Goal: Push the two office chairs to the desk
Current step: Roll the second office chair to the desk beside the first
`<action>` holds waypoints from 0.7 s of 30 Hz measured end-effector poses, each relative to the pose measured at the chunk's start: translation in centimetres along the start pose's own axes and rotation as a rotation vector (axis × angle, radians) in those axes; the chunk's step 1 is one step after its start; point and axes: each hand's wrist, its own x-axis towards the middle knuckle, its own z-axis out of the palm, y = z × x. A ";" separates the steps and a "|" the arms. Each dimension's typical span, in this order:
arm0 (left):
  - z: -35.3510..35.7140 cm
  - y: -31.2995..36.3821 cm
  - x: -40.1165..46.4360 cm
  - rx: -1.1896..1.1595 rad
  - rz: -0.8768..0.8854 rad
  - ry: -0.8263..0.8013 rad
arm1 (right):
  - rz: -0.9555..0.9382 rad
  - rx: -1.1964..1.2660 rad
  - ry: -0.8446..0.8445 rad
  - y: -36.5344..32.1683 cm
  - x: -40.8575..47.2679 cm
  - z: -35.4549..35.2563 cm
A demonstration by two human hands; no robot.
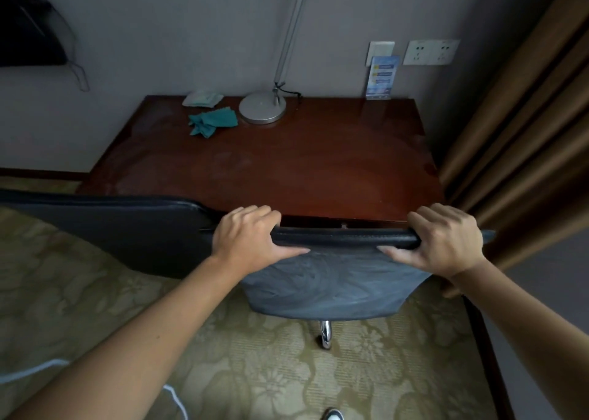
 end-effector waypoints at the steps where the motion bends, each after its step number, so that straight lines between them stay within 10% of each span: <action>1: -0.3 0.2 -0.8 -0.016 -0.017 -0.029 | 0.004 0.022 -0.008 -0.6 -0.6 -0.2; 21: -5.3 -3.4 -6.1 -0.293 -0.146 -0.454 | 0.185 0.168 -0.354 -9.6 -2.3 -5.7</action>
